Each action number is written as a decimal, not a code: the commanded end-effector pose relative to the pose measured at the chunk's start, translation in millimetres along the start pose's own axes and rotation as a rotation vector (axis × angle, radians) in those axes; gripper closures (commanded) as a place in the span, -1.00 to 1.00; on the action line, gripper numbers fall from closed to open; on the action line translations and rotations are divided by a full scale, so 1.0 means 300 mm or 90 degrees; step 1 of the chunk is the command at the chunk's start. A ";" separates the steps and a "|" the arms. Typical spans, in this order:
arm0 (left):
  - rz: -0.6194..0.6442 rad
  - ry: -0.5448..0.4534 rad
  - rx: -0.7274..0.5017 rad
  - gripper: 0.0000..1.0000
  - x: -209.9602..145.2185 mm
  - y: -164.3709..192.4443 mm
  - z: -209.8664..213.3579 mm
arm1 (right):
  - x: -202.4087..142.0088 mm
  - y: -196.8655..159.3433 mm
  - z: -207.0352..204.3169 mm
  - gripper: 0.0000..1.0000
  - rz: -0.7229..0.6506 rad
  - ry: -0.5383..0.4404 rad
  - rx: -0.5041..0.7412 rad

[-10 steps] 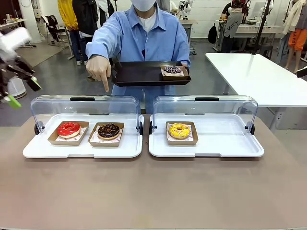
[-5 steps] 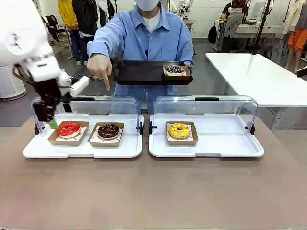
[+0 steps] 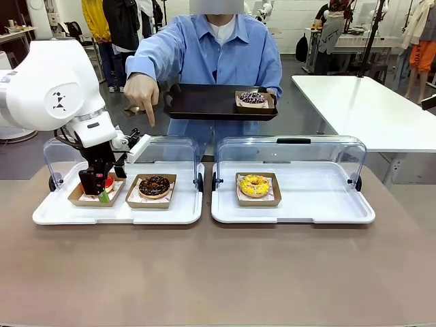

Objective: Provide the desired donut to the person.
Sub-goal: Pick up and lift the Paper togo box containing the Donut pointed at by the person.

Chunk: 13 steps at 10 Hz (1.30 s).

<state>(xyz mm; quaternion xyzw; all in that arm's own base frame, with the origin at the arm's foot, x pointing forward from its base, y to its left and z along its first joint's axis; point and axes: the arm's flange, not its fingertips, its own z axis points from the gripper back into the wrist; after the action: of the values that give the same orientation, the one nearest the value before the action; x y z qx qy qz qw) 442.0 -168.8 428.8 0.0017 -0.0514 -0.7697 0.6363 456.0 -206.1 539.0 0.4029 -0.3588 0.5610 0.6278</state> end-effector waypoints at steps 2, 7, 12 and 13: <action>0.007 0.002 -0.002 -1.00 -0.002 0.016 0.027 | 0.002 -0.005 0.005 -1.00 0.002 -0.005 0.005; 0.007 0.002 -0.002 -1.00 -0.002 0.016 0.027 | 0.002 -0.005 0.005 -1.00 0.002 -0.005 0.005; 0.029 -0.007 -0.012 -1.00 -0.023 0.034 -0.063 | 0.002 -0.005 0.005 -1.00 0.002 -0.005 0.005; 0.038 -0.003 -0.014 -1.00 -0.013 0.043 -0.092 | 0.002 -0.005 0.005 -1.00 0.002 -0.005 0.005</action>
<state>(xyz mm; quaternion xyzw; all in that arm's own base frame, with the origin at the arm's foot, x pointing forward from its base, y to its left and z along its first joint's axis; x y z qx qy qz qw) 452.3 -163.7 410.0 -0.0097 -0.0405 -0.7611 0.6473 456.0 -206.1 538.9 0.4030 -0.3588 0.5610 0.6279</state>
